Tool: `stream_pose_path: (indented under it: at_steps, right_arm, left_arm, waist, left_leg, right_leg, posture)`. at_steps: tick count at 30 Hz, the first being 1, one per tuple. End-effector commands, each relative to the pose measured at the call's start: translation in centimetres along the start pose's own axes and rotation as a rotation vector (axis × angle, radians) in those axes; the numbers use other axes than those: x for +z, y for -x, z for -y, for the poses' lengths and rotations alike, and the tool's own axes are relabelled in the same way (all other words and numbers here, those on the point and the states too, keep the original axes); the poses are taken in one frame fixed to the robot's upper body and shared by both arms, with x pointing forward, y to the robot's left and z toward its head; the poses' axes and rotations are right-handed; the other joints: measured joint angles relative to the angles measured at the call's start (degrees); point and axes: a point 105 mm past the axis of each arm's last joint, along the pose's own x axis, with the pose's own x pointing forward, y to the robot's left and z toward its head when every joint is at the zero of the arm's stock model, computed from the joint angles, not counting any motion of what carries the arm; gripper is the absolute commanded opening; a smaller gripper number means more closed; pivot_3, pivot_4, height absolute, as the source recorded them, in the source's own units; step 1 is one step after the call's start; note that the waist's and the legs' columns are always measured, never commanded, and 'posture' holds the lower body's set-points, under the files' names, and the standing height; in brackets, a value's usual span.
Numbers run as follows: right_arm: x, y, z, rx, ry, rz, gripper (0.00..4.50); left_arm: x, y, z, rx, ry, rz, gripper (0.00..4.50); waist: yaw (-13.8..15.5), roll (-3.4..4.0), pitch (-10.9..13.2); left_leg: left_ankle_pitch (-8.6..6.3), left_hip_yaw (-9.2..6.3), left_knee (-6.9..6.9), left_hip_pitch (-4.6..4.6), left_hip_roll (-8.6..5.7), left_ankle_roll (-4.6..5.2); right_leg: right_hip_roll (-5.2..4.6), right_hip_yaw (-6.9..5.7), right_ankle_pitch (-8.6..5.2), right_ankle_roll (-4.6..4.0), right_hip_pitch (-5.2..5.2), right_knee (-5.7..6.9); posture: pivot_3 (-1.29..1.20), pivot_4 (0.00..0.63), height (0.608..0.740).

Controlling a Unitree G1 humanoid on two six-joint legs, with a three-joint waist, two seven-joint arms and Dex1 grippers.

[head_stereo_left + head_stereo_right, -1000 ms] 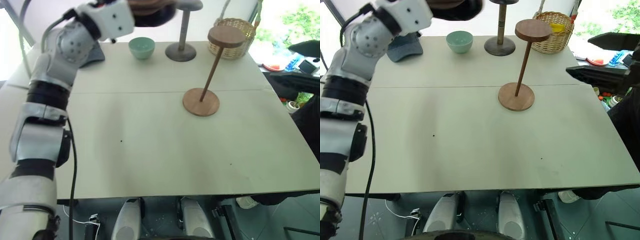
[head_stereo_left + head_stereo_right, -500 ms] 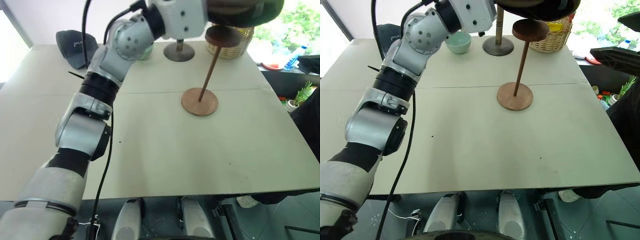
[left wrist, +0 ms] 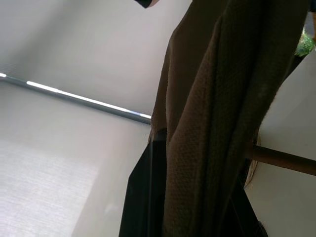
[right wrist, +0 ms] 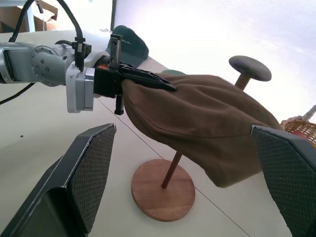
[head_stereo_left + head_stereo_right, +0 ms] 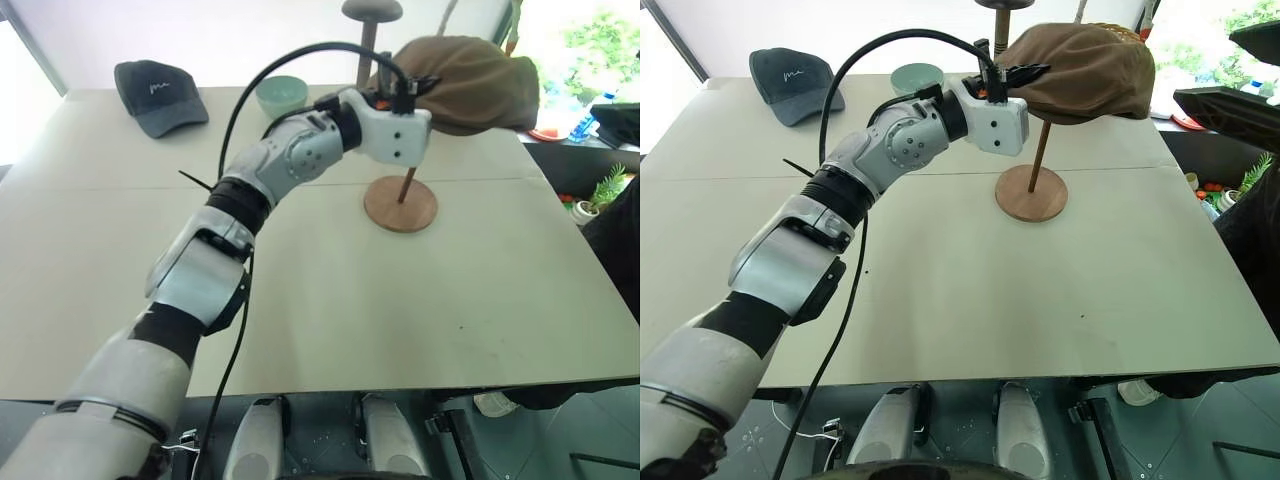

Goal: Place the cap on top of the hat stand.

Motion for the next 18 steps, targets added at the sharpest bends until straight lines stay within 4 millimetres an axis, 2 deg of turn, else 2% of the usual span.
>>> stream_pose_path:
  at_steps: [1,2,8,13,18]
  right_arm:
    - [0.8,0.4,-0.1,-0.009,0.035,0.036,4.5]
    - [0.5,0.3,-0.1,-0.008,0.038,0.027,4.5]
    - [-0.9,-0.4,-0.7,0.011,0.081,-0.042,4.5]
    - [-2.2,-1.2,-1.4,0.033,0.11,-0.092,4.5]
    - [-3.5,-2.4,-2.9,0.069,0.137,-0.128,4.5]
  left_arm:
    - [0.8,0.4,-1.2,0.028,-0.019,0.055,0.85]
    - [0.9,0.6,-1.3,0.028,-0.021,0.06,1.11]
    - [0.6,2.1,-2.5,0.027,0.011,0.056,4.05]
    - [0.0,4.2,-3.3,-0.026,0.085,0.045,4.05]
    - [-1.4,7.6,-3.5,-0.135,0.199,-0.004,4.05]
  waist:
    - [0.0,0.0,0.0]
    - [-0.01,0.01,-0.01]
    - [0.0,0.01,-0.01]
    - [-0.14,0.05,-0.03]
    - [-0.2,0.06,-0.03]
  left_leg:
    - [0.0,0.0,0.01,0.0,0.0,0.0]
    - [0.0,0.0,0.01,0.0,0.0,0.0]
    - [0.0,0.0,0.01,0.0,0.0,0.0]
    - [0.0,0.0,-0.01,0.06,0.01,0.01]
    - [0.01,0.0,0.03,0.08,0.02,0.01]
  right_leg:
    - [0.0,0.0,0.0,0.0,0.0,0.0]
    - [0.0,0.0,0.0,0.0,0.0,0.0]
    - [0.0,0.01,0.02,0.02,0.0,0.02]
    - [0.01,0.01,0.02,0.03,0.01,0.07]
    - [0.02,0.01,0.02,0.03,0.05,0.08]
  posture:
    - [0.0,0.15,0.74]
    - [0.0,0.15,0.74]
    - [0.0,0.15,0.74]
    - [0.0,0.15,0.74]
    - [0.0,0.15,0.74]
